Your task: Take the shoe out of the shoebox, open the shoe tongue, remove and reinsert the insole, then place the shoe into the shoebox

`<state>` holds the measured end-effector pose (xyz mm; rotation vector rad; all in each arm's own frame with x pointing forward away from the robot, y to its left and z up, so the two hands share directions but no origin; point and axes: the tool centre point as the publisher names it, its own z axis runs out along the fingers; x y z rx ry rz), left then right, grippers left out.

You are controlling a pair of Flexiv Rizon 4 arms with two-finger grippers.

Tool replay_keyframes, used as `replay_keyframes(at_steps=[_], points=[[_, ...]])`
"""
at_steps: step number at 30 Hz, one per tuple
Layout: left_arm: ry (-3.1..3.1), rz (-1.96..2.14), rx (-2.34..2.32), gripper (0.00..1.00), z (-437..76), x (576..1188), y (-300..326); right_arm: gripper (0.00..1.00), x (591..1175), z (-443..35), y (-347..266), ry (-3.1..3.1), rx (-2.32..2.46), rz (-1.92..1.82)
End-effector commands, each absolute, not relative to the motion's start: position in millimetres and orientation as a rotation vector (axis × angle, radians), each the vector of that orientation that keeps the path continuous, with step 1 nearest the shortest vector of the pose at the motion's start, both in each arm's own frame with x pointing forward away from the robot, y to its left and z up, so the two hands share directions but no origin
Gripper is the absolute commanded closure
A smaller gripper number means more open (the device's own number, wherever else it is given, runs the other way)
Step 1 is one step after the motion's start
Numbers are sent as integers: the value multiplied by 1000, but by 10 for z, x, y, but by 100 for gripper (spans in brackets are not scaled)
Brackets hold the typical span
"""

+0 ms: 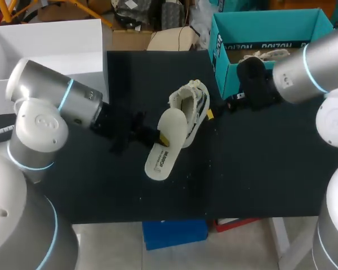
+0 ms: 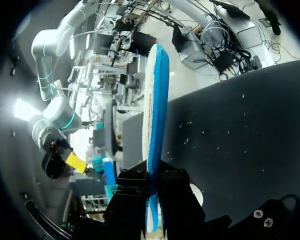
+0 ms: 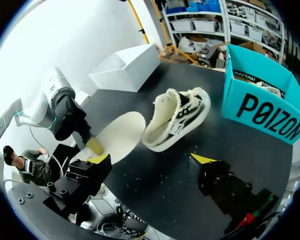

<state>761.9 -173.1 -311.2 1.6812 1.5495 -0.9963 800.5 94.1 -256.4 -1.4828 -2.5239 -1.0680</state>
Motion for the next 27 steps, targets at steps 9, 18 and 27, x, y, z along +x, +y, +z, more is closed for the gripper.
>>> replay_keyframes(at_steps=[9, 18, 27], points=[[1751, -1168, 2025, 100, -3166, 7812, -1516, 0, 8012, -2563, 949, -2523, -1483, -1064], [1743, -1163, 2099, 100, -3248, 8106, -1650, 0, 8012, -2563, 949, -2523, -1483, -1064], [1735, -1178, 2163, 100, -3386, 8267, -1870, 0, 8012, -2563, 949, -2523, -1483, -1064]])
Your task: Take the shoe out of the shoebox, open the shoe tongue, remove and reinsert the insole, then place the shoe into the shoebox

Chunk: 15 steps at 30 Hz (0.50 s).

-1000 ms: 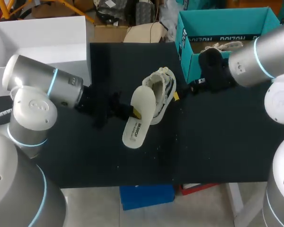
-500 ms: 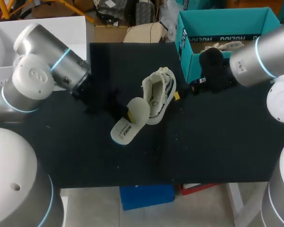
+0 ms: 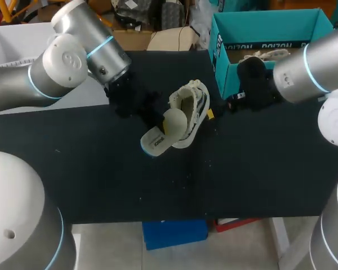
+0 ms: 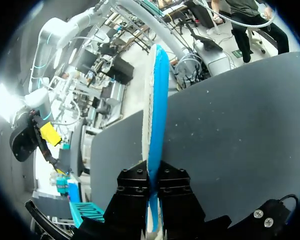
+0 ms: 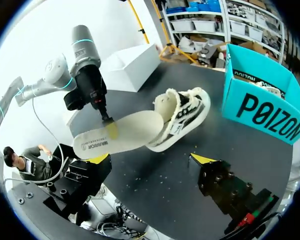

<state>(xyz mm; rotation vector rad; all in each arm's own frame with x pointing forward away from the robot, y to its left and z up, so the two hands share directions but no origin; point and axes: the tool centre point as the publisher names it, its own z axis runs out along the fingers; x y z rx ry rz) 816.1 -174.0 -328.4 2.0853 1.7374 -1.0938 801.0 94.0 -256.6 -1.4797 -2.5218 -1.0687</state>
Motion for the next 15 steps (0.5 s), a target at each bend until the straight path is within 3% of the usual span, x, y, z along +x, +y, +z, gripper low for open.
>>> replay_keyframes(at_steps=[1, 15], points=[[1736, -1180, 2161, 100, -3405, 8281, -1884, 0, 8012, -2563, 949, -2523, -1483, -1064], [1810, -1046, 2089, 100, -3587, 8633, -2077, 0, 8012, -2563, 949, -2523, -1483, -1064]])
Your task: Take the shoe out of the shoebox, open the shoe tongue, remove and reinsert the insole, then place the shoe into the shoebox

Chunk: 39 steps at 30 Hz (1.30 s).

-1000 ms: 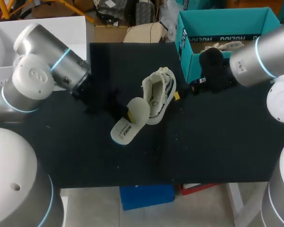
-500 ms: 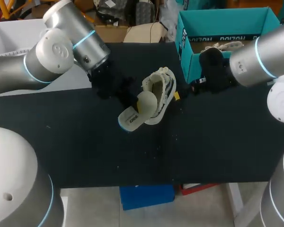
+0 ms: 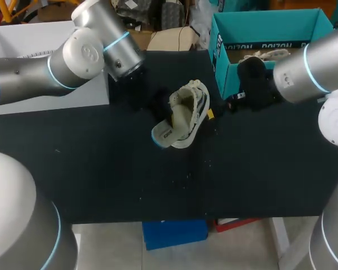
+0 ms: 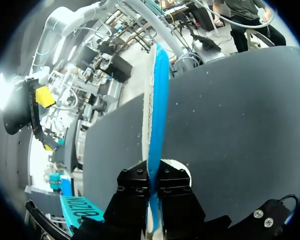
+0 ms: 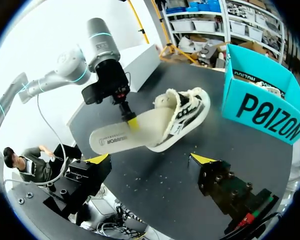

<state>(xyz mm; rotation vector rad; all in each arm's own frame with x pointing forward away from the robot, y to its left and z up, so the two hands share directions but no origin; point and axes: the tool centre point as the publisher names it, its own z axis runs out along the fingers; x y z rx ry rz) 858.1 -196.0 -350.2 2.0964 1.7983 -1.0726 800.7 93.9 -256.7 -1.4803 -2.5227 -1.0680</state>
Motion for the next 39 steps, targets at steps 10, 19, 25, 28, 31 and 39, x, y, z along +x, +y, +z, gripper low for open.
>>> replay_keyframes(at_steps=[10, 19, 25, 28, 31, 39], points=[[1842, -1008, 2049, 100, -3746, 8889, -2171, 0, 8012, -2563, 949, -2523, -1483, -1064], [1869, -931, 1961, 100, -3765, 9123, -2201, 0, 8012, -2563, 949, -2523, -1483, -1064], [1837, -940, 1977, 33, -3624, 9025, -2188, 0, 8012, -2563, 949, -2523, -1483, -1064], [1821, -947, 2010, 27, -3533, 8894, -2122, 0, 8012, -2563, 949, -2523, -1483, -1064], [1805, -952, 2026, 43, -3452, 8770, -2058, 0, 8012, -2563, 949, -2523, -1483, -1064], [1785, -979, 2084, 56, -3360, 8491, -1919, 0, 8012, -2563, 949, -2523, -1483, -1064]])
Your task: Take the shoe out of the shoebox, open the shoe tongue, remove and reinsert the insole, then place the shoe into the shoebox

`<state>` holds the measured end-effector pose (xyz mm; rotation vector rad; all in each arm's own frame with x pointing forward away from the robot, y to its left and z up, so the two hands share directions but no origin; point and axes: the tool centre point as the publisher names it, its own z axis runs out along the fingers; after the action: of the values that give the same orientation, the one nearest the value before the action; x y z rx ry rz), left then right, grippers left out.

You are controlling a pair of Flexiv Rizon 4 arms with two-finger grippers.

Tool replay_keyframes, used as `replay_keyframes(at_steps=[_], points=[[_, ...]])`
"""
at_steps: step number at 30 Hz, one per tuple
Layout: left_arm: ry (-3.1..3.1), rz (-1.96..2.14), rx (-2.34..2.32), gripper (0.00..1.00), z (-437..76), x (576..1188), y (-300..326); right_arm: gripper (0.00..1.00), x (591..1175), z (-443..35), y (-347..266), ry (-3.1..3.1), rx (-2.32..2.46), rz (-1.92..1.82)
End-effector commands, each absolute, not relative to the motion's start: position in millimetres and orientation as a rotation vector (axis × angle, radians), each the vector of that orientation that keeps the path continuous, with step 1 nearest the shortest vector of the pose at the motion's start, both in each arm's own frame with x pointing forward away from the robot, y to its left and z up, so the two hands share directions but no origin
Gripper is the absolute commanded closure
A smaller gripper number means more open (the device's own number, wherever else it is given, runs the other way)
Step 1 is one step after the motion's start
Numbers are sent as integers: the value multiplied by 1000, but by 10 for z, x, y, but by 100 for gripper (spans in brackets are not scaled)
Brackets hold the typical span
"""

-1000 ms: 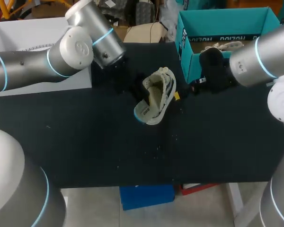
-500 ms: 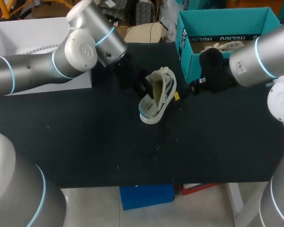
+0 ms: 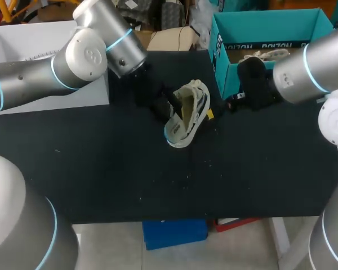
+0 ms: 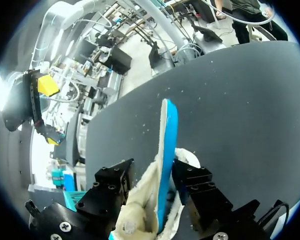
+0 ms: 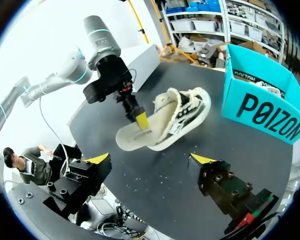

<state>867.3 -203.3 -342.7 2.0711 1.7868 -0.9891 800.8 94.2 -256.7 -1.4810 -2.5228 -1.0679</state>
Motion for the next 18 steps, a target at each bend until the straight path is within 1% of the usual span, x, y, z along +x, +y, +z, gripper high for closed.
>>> replay_keyframes(at_steps=[1, 3, 5, 6, 7, 8, 18], points=[[1785, -989, 2093, 56, -3372, 8454, -1917, 0, 8012, -2563, 949, -2523, -1483, -1064], [1777, -1005, 2122, 57, -3401, 8387, -1912, 0, 8012, -2563, 949, -2523, -1483, -1064], [1775, -1027, 2144, 65, -3433, 8327, -1902, 0, 8012, -2563, 949, -2523, -1483, -1064], [1772, -1039, 2155, 70, -3450, 8303, -1893, 0, 8012, -2563, 949, -2523, -1483, -1064], [1770, -1047, 2163, 83, -3462, 8282, -1886, 0, 8012, -2563, 949, -2523, -1483, -1064], [1768, -1052, 2171, 100, -3471, 8266, -1881, 0, 8012, -2563, 949, -2523, -1483, -1064], [1761, -1094, 2083, 100, -3453, 8362, -1859, 0, 8012, -2563, 949, -2523, -1483, -1064]])
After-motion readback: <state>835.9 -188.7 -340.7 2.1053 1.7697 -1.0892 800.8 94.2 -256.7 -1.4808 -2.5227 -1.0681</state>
